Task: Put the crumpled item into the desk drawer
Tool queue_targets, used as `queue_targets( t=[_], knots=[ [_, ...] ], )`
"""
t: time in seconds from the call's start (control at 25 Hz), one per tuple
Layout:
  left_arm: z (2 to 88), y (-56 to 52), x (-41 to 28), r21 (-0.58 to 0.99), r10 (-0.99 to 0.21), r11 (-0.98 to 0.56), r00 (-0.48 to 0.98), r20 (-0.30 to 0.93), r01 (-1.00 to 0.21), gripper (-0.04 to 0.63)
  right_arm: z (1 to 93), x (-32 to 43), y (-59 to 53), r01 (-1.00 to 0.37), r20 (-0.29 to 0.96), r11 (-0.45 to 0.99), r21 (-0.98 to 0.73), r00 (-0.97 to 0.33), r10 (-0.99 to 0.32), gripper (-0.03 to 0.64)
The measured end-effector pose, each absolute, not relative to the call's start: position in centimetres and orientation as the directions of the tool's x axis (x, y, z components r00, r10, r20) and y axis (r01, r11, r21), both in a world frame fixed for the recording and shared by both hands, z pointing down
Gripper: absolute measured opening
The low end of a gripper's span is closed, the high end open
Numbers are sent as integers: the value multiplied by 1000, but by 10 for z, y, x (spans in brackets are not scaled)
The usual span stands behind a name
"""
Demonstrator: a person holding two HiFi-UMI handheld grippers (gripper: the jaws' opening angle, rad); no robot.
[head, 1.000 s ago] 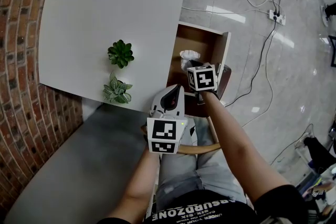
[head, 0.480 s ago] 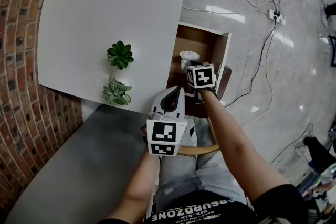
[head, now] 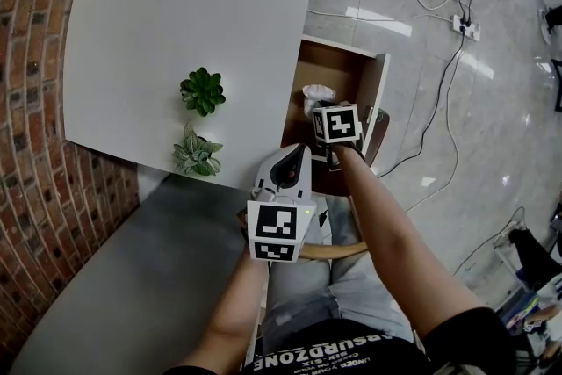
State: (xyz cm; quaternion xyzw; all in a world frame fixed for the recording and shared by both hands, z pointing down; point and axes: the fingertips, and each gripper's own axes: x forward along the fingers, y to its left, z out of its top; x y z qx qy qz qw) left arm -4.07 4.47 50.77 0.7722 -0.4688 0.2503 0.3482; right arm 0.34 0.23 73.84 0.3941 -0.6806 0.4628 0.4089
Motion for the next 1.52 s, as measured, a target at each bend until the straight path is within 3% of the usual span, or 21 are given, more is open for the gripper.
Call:
queue_targets(
  t=[0.68, 0.96, 1.52],
  knots=[
    [508, 46, -40, 294, -549, -326, 434, 715, -898, 6, 754, 2, 11, -912, 934, 253, -324, -351, -66, 14],
    [508, 45, -40, 296, -552, -324, 434, 712, -898, 6, 758, -4, 10, -898, 927, 270, -348, -373, -46, 53],
    [508, 48, -38, 278, -546, -345, 433, 717, -896, 6, 749, 0, 10, -907, 914, 189, -377, -398, -82, 101]
  ],
)
